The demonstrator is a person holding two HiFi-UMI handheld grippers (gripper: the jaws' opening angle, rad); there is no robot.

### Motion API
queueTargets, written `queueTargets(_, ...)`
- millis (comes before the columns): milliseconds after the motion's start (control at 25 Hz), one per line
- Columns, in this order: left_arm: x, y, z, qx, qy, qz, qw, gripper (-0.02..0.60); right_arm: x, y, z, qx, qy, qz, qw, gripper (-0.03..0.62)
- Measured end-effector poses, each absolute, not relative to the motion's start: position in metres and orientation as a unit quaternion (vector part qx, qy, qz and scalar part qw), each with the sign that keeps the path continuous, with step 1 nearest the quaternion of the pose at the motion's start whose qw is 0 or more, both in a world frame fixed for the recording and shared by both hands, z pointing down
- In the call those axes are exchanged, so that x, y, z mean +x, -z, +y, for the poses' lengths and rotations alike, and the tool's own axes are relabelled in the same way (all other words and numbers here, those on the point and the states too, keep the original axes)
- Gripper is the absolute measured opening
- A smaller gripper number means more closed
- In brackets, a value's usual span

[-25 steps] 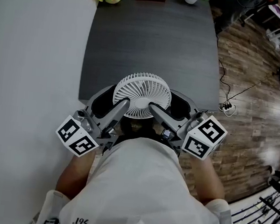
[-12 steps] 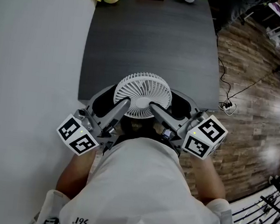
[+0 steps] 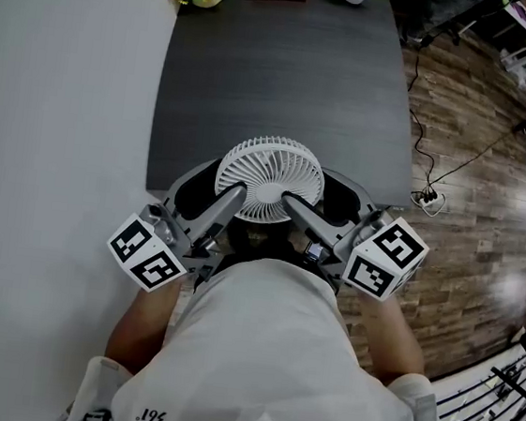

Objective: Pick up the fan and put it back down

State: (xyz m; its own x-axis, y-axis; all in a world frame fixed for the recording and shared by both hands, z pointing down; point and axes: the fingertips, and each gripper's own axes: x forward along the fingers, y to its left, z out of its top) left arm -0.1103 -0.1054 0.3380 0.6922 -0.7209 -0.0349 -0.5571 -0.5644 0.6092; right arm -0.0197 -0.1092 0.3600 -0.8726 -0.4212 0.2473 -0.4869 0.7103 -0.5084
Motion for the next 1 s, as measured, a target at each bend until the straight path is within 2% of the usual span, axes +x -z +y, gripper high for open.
queueTargets(1000,-0.105,-0.318,-0.106,0.896,0.154,-0.34,0.241,0.244,-0.014,-0.337,-0.11,0.267,-0.238,-0.933,0.041,0.264)
